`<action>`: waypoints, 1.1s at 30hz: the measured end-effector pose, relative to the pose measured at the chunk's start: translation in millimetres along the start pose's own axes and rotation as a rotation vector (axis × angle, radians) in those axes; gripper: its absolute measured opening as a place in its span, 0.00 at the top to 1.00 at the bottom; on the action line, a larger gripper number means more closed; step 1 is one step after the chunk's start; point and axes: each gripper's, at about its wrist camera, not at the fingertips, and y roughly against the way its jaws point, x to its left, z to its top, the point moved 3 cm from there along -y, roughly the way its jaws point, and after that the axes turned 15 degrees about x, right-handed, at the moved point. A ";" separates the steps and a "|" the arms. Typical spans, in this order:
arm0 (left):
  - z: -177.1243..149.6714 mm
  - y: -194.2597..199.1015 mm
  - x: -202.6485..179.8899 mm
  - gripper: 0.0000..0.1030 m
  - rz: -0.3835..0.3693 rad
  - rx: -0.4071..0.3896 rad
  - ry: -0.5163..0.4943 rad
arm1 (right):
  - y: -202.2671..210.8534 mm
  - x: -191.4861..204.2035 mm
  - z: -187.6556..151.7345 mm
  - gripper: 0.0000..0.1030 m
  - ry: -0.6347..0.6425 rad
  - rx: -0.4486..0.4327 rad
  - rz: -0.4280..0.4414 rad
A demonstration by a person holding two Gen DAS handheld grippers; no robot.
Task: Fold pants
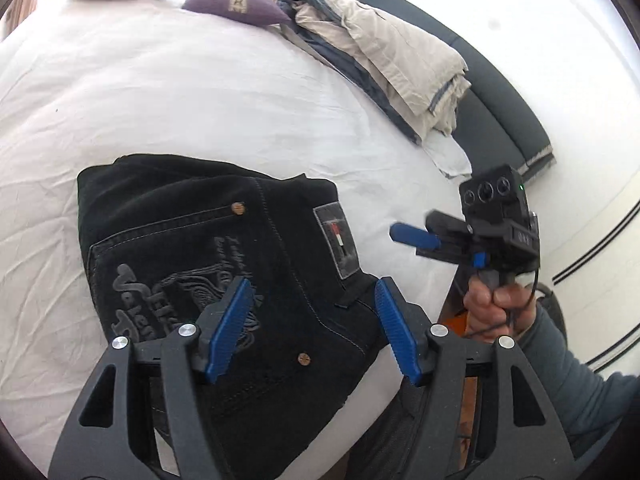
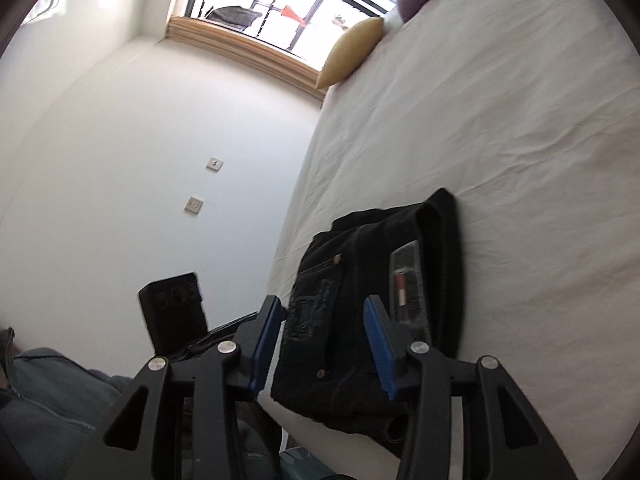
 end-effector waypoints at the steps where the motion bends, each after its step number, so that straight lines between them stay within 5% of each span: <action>1: 1.4 0.7 8.5 0.39 -0.032 -0.012 0.018 | -11.9 3.2 -1.5 0.54 0.013 0.035 0.002; 4: 13.5 -0.9 34.4 0.39 -0.068 -0.038 0.040 | -44.7 -16.4 -12.3 0.54 -0.041 0.148 -0.021; 6: 24.9 -6.8 61.1 0.39 -0.098 -0.035 0.084 | -56.1 -43.8 -26.7 0.64 -0.114 0.199 -0.051; 9: 31.9 -21.2 102.5 0.40 -0.216 -0.018 0.182 | -41.1 -60.4 -40.8 0.71 -0.178 0.133 0.015; 14: 56.0 -4.1 112.8 0.40 -0.312 -0.059 0.138 | -28.6 -59.6 -47.1 0.70 -0.186 0.118 -0.021; 19: 78.0 12.2 147.8 0.40 -0.531 -0.101 0.191 | -37.5 -52.6 -38.9 0.64 -0.179 0.137 -0.042; 29: 1.3 15.5 150.4 0.40 -0.639 -0.104 0.144 | -33.6 -59.8 -40.6 0.63 -0.199 0.131 -0.043; 33: -45.4 17.8 118.0 0.39 -0.671 -0.020 0.066 | -34.5 -58.9 -43.0 0.63 -0.203 0.126 -0.049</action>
